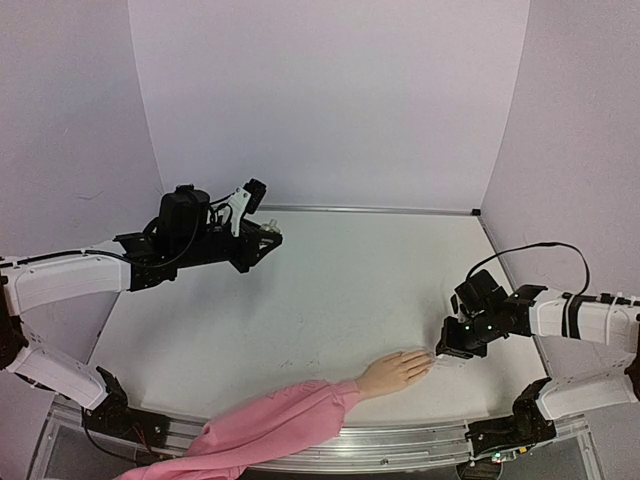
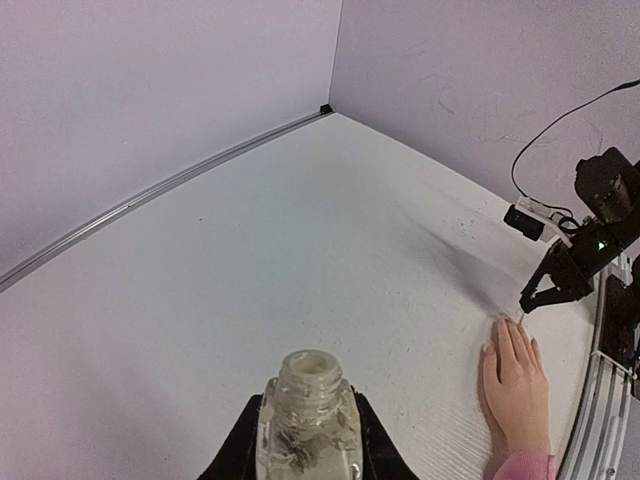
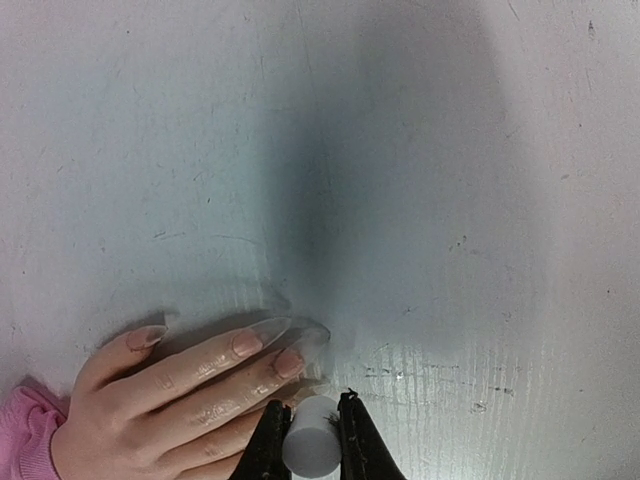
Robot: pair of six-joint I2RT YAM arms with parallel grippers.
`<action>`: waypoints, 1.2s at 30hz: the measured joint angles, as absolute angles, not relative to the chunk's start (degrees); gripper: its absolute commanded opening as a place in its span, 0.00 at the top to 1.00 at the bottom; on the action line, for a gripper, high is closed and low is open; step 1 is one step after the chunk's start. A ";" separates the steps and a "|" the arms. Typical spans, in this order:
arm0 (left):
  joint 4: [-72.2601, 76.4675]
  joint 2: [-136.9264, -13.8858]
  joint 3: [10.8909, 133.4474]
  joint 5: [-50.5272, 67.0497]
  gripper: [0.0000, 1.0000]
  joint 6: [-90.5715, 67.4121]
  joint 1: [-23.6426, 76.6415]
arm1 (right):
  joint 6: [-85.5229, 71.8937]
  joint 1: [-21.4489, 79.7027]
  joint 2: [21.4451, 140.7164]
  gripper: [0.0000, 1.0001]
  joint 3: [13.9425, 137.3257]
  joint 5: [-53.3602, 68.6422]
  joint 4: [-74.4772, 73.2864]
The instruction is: Paint the nails
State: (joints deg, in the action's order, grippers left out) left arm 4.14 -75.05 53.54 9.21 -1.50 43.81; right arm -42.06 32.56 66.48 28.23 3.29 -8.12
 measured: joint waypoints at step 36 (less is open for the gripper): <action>4.14 -75.05 53.54 9.23 1.00 -1.54 43.66 | -41.32 32.71 64.05 1.00 29.32 3.92 -10.17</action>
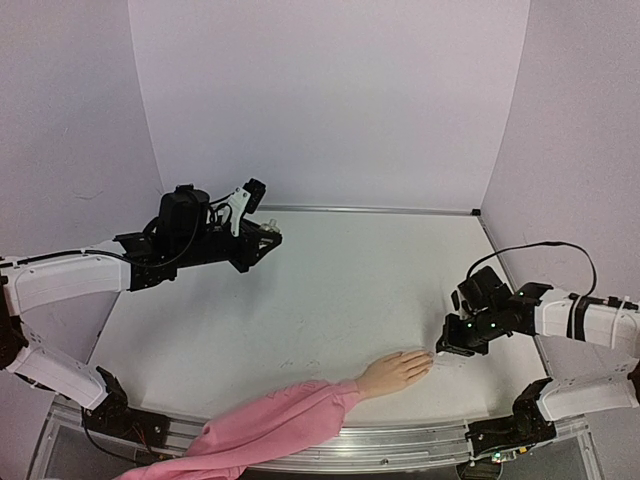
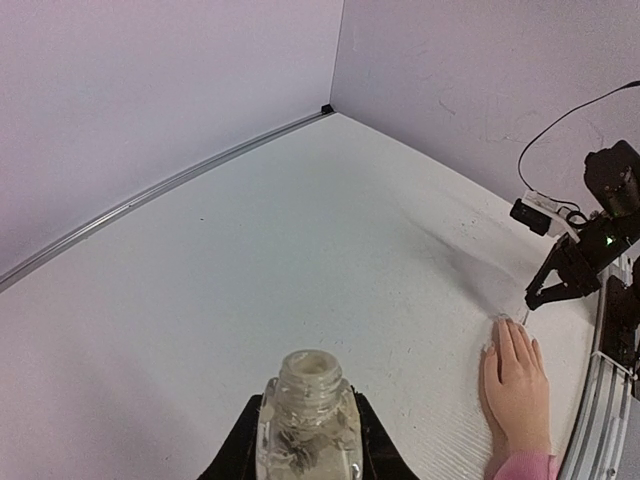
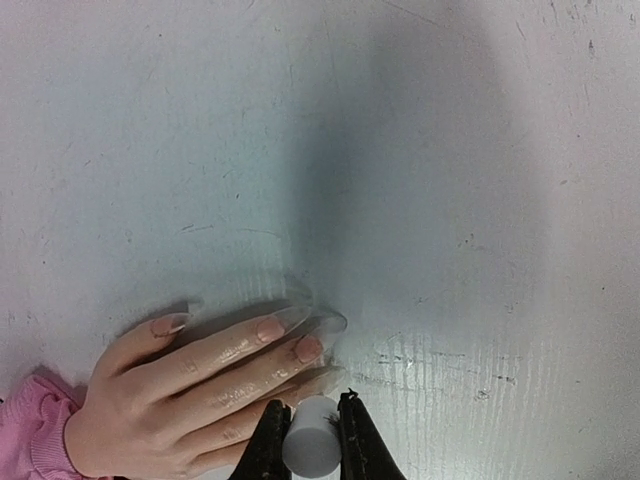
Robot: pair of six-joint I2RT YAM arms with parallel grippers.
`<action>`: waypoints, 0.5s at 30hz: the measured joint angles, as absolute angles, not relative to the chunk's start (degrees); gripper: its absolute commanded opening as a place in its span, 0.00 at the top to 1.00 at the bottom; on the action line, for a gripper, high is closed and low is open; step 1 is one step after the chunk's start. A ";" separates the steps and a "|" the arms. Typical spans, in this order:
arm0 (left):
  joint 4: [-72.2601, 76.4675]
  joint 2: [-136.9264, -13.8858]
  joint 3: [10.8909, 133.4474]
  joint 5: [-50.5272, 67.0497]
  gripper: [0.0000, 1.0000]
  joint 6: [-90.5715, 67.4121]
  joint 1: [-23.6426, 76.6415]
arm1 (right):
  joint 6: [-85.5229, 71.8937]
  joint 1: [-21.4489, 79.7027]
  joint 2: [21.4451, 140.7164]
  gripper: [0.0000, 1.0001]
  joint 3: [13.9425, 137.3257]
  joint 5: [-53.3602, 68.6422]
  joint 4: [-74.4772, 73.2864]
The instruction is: Paint the nails
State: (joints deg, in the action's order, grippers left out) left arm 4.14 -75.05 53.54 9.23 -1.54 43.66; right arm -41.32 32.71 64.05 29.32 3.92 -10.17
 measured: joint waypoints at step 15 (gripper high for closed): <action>4.14 -75.05 53.54 9.23 1.00 -1.54 43.66 | -41.54 33.74 66.02 1.00 29.32 4.45 -8.14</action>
State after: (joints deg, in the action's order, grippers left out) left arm 4.14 -75.05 53.54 9.23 -1.54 43.66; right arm -41.54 33.74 66.02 29.32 4.45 -8.14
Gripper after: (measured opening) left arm 0.213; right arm 0.154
